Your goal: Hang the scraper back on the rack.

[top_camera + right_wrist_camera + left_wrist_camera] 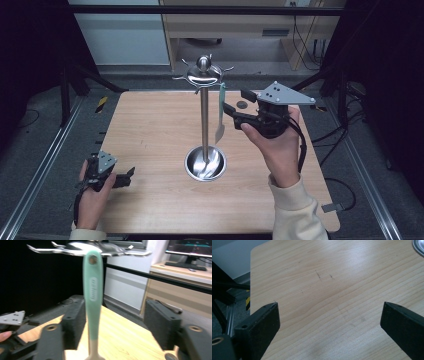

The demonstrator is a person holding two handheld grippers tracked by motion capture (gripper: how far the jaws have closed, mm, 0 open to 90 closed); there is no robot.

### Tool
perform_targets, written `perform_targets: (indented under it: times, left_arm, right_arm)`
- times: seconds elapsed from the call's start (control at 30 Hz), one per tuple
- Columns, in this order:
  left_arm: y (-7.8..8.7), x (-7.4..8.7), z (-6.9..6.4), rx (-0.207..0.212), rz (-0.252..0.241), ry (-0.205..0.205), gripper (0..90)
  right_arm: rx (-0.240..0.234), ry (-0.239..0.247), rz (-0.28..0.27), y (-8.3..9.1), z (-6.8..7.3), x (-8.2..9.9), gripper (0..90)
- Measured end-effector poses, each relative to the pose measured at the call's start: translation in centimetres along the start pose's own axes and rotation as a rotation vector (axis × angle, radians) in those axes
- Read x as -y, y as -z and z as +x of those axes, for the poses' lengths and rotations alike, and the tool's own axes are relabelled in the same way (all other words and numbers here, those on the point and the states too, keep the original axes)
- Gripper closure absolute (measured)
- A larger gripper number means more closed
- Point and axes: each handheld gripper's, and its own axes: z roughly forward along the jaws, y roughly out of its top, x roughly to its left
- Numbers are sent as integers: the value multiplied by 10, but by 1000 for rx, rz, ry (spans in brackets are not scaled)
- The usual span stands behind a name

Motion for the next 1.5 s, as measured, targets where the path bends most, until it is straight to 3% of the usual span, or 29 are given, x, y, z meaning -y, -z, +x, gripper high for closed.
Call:
perform_targets:
  times: [0.23,0.4,0.63,0.8,1.03,1.5]
  left_arm:
    - [1,1,1,-2,1,1,22]
    - [1,0,1,-1,0,3,22]
    - [1,0,1,-2,-4,6,22]
    - [1,0,1,3,0,2,22]
    - [0,0,1,2,1,5,22]
    - [-1,0,1,-3,2,1,22]
  right_arm:
    - [126,18,17,-3,-8,10,164]
    - [154,28,27,-2,-16,20,95]
    - [181,11,57,1,-27,44,89]
    - [239,28,105,3,-35,63,113]
    - [276,-16,145,4,-50,86,110]
    - [318,-26,270,4,-62,148,132]
